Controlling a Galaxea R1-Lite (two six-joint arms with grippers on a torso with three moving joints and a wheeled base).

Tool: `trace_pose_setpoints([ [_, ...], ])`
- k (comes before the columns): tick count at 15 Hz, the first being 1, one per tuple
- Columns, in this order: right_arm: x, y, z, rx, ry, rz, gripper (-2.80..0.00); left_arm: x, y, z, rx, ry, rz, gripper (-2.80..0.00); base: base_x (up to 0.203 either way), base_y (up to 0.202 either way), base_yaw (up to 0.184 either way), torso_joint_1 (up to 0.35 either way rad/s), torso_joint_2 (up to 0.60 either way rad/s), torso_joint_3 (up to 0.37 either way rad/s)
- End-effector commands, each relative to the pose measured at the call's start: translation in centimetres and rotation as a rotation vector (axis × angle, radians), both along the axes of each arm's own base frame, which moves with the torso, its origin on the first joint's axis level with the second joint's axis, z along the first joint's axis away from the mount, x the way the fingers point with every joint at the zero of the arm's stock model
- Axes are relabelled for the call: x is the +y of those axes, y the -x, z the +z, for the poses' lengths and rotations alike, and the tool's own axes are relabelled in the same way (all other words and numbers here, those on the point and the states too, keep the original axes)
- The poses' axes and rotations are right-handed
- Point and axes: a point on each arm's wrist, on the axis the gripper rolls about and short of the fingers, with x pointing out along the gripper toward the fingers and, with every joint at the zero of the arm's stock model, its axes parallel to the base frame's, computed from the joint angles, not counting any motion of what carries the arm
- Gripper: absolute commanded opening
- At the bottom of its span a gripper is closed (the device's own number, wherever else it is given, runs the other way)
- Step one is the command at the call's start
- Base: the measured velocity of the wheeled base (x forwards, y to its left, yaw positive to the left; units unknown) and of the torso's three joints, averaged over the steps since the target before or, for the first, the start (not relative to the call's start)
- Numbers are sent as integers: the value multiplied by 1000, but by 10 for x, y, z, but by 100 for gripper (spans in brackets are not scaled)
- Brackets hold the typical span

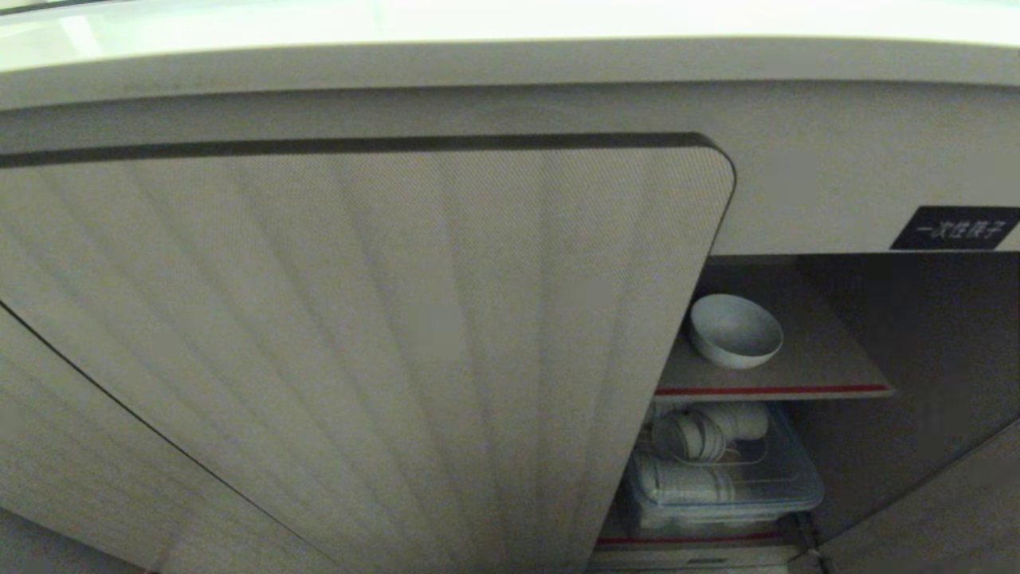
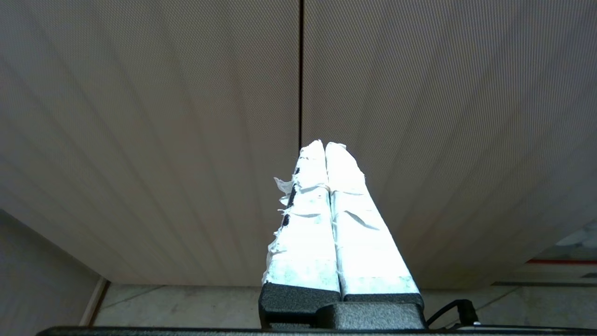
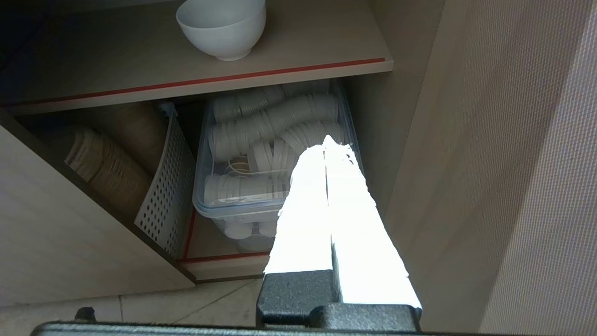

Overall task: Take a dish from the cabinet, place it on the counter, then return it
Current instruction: Take the bowl from the cabinet

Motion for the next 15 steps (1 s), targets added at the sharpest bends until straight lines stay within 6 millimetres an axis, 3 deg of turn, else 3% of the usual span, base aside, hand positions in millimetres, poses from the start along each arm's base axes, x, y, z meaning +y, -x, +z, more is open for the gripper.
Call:
trace_pose_setpoints([
  [1,0,0,0,-1,0,0,-280,0,0,0,1,1,1,-280,0,0,0,0,0,0],
  [15,0,0,0,-1,0,0,-280,0,0,0,0,1,1,-280,0,0,0,0,0,0],
])
